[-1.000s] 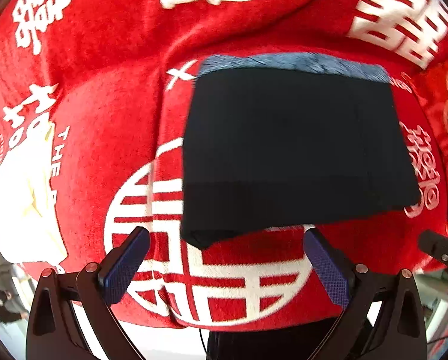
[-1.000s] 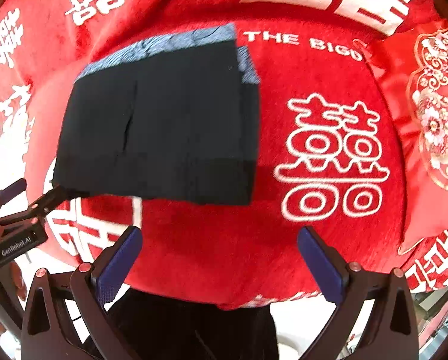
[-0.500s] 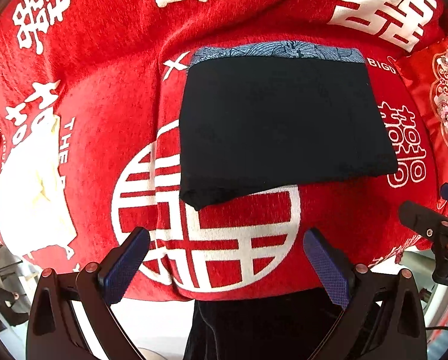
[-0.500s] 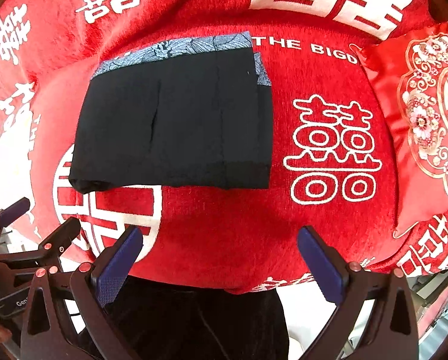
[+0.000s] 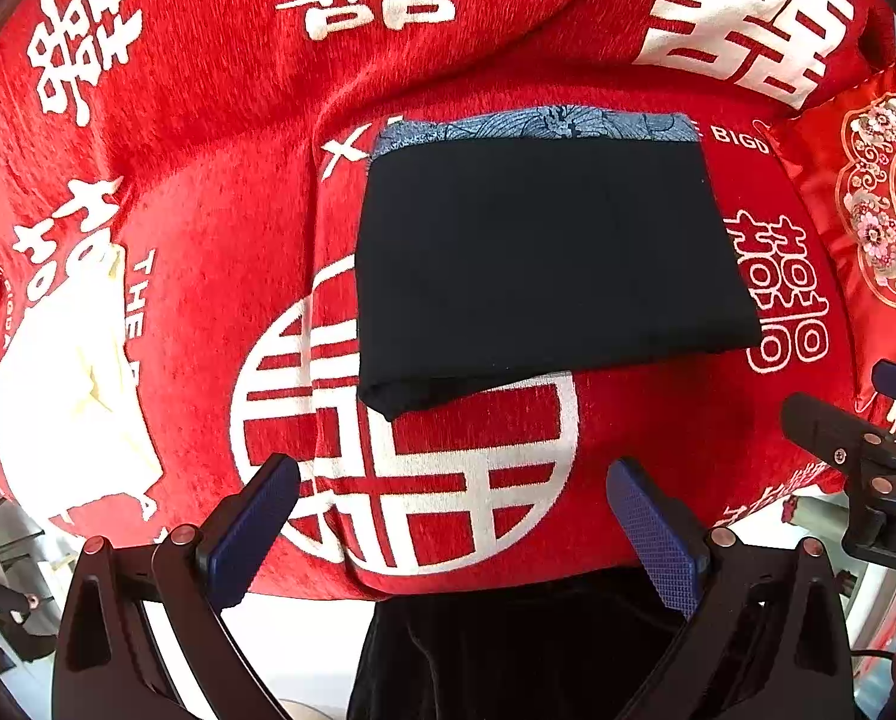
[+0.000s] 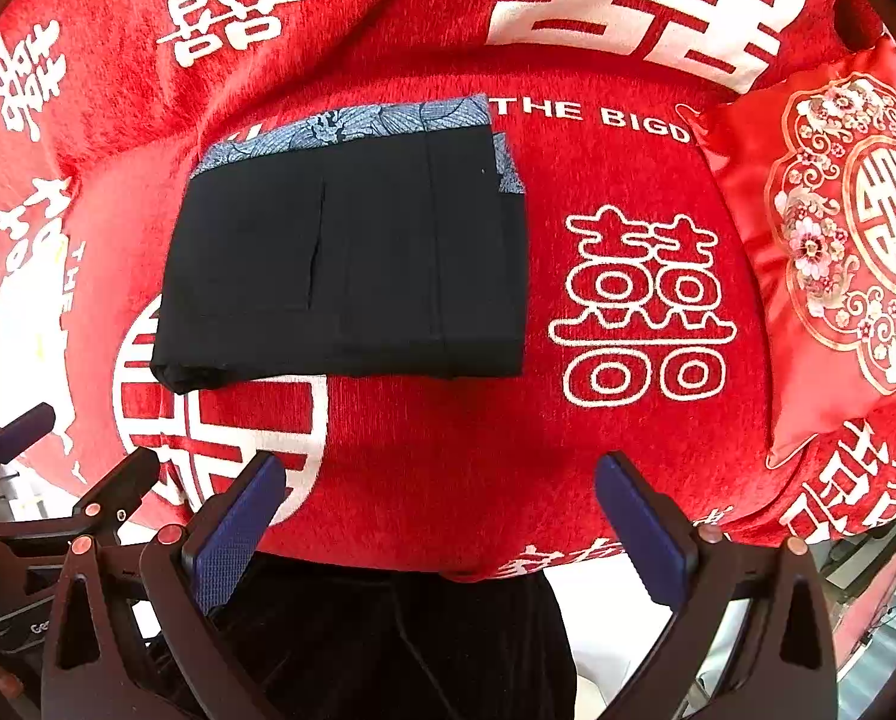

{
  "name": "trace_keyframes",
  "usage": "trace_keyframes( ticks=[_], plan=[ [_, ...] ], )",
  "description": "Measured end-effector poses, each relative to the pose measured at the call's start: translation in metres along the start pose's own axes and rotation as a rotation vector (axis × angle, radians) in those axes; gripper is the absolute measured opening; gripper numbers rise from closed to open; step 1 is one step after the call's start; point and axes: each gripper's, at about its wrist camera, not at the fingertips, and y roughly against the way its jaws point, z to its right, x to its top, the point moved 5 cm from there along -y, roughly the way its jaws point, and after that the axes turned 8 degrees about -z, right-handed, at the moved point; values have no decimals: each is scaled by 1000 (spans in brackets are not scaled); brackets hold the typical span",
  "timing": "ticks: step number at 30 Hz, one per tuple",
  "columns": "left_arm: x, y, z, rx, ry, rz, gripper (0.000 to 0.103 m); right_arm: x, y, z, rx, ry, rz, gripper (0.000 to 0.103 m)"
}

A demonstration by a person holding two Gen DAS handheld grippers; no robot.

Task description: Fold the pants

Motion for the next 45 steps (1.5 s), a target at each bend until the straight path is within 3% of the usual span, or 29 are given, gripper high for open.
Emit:
trace_keyframes(
  ticks=[9, 31, 45],
  plan=[
    [2, 15, -5, 91, 6, 57, 103, 1, 8, -4, -16, 9, 14, 103],
    [-2, 22, -17, 73, 71, 67, 103, -2, 14, -17, -31, 47, 31, 103],
    [-1, 22, -13, 85, 61, 66, 103, -1, 15, -13, -39, 47, 38, 103]
  ],
)
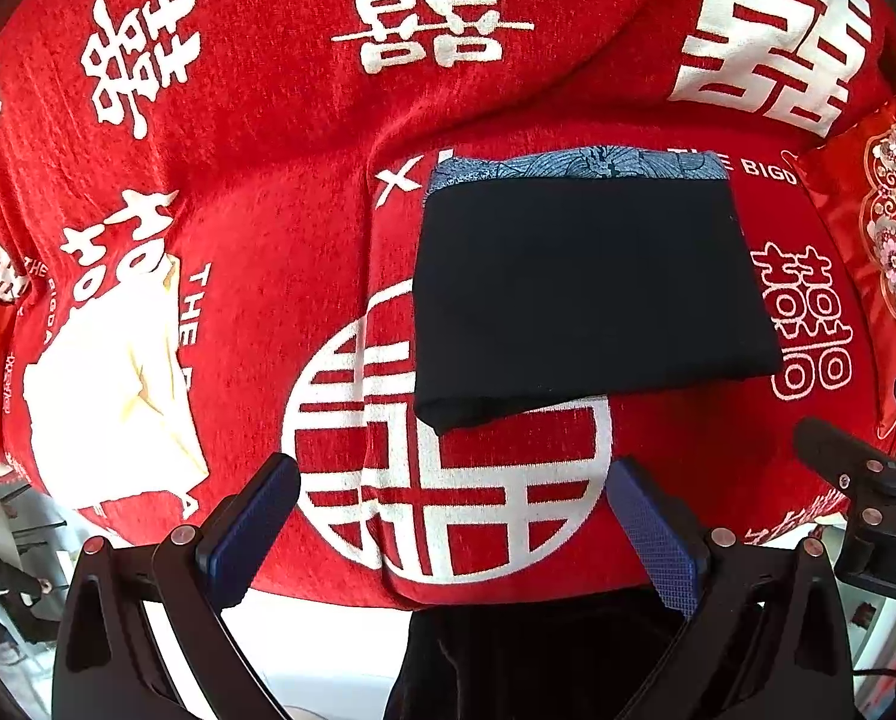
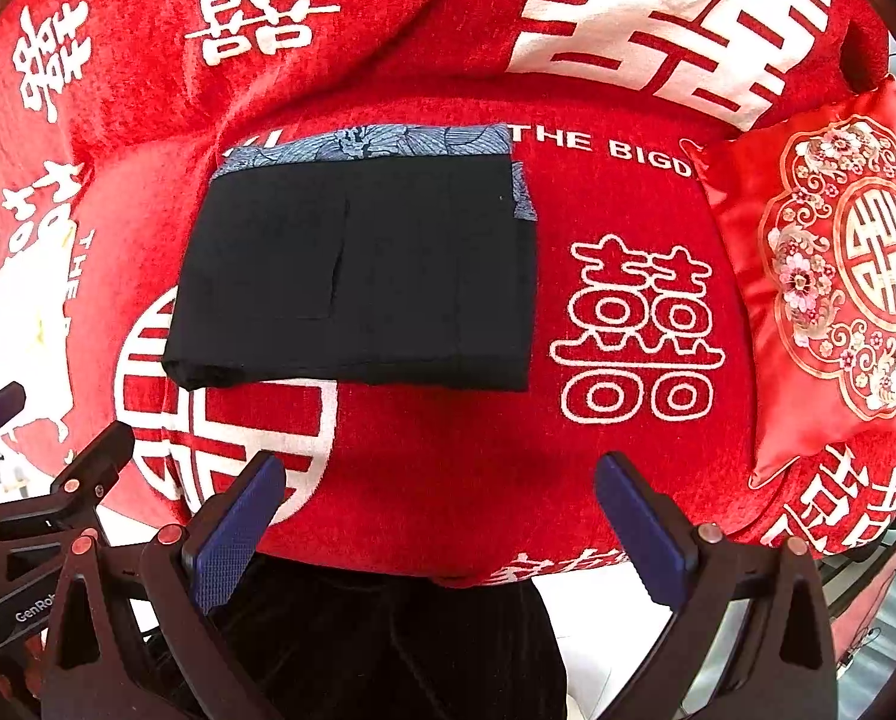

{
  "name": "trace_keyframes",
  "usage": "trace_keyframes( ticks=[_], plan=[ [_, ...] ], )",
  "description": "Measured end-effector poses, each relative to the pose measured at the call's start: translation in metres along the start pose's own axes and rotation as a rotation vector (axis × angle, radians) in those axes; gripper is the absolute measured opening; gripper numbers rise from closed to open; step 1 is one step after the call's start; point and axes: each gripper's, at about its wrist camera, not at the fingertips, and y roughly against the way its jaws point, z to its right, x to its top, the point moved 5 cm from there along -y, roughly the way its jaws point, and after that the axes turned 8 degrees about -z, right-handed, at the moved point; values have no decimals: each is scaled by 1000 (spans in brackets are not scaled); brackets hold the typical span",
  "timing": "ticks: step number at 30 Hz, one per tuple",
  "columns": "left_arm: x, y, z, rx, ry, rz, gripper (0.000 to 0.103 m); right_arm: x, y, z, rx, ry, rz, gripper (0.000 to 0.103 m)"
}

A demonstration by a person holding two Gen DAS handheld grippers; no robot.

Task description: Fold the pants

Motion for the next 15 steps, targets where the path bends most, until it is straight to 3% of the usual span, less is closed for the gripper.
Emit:
trace_keyframes(
  ticks=[15],
  plan=[
    [-1, -1, 2, 8, -5, -3, 103, 0, -3, 3, -3, 1, -5, 103]
  ],
)
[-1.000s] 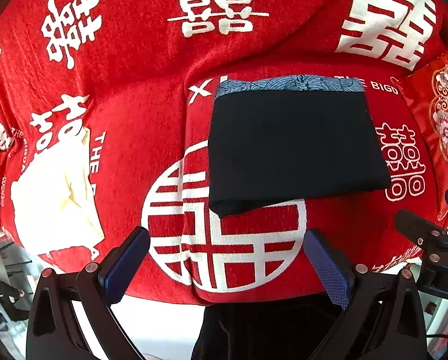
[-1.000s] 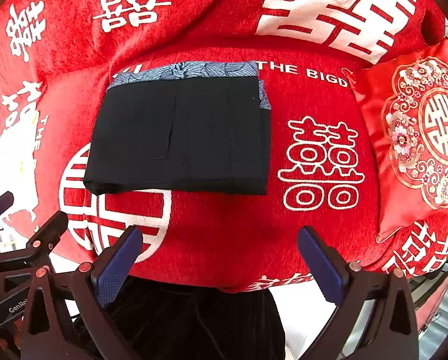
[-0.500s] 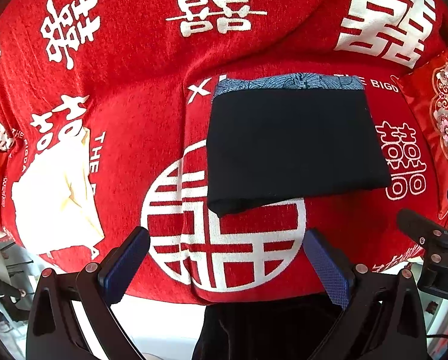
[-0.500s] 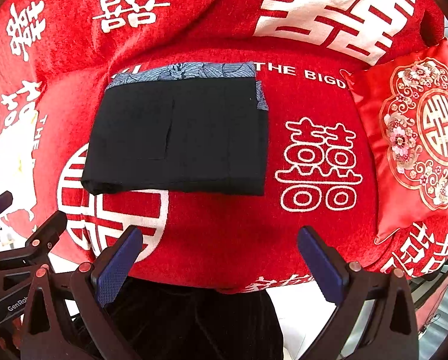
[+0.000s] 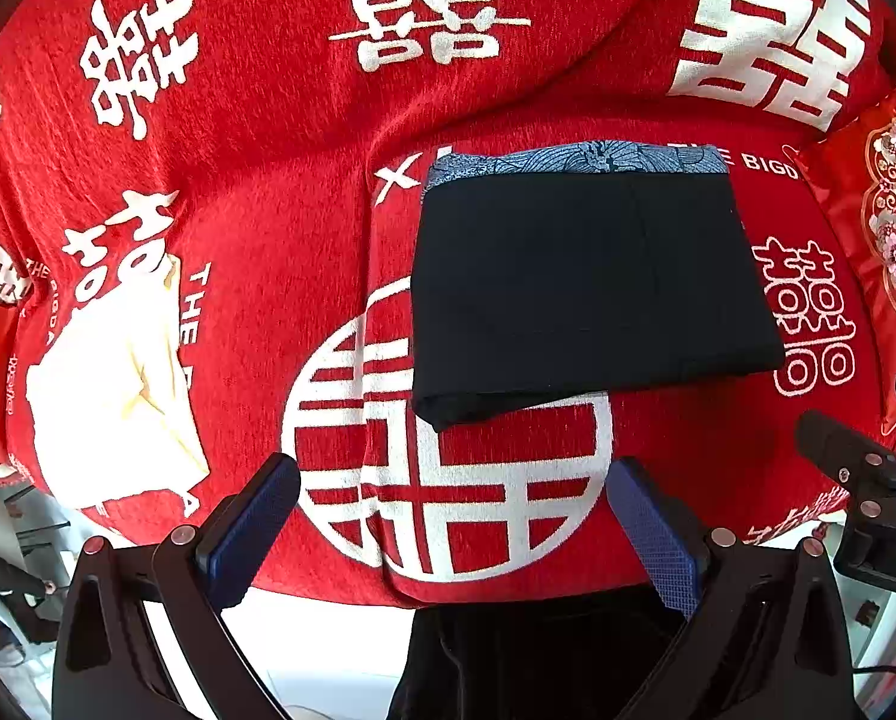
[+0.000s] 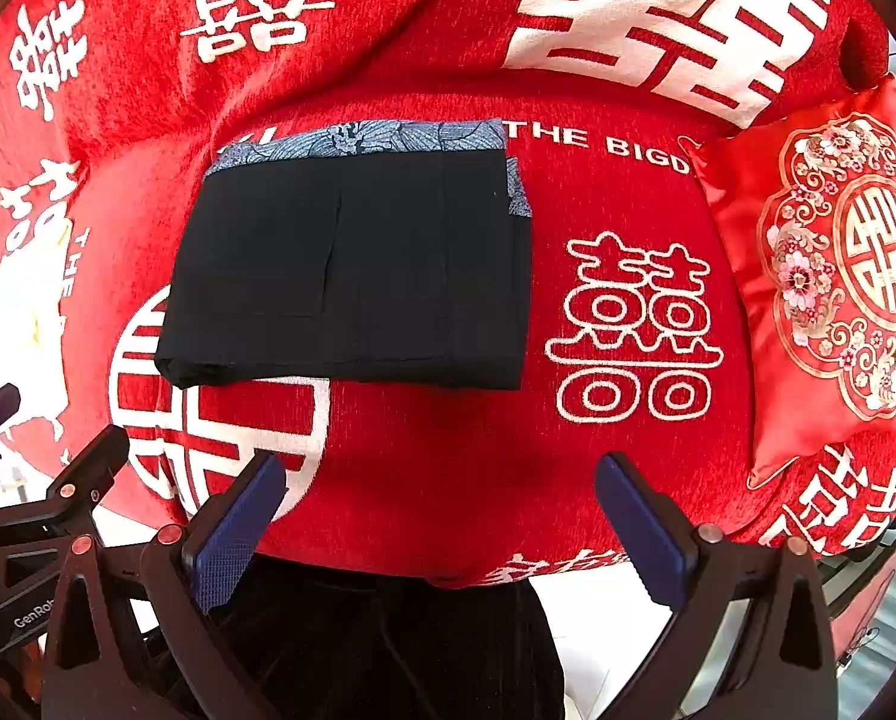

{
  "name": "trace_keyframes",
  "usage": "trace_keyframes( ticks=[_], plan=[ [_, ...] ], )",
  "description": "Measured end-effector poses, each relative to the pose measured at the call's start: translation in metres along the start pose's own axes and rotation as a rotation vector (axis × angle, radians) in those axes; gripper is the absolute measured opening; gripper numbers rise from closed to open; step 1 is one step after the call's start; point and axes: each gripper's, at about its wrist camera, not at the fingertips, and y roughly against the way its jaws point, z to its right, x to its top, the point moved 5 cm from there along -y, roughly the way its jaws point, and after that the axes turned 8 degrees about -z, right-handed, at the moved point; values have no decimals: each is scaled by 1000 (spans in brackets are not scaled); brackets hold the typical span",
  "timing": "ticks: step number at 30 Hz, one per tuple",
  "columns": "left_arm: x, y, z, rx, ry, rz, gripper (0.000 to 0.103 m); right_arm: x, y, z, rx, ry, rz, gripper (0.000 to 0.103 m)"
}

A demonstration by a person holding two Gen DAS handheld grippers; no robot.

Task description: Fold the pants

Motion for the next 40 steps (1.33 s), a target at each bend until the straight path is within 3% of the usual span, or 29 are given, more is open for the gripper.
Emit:
trace_keyframes(
  ticks=[40],
  plan=[
    [7, -10, 7, -28, -2, 3, 103, 2, -13, 3, 0, -13, -29, 103]
  ],
)
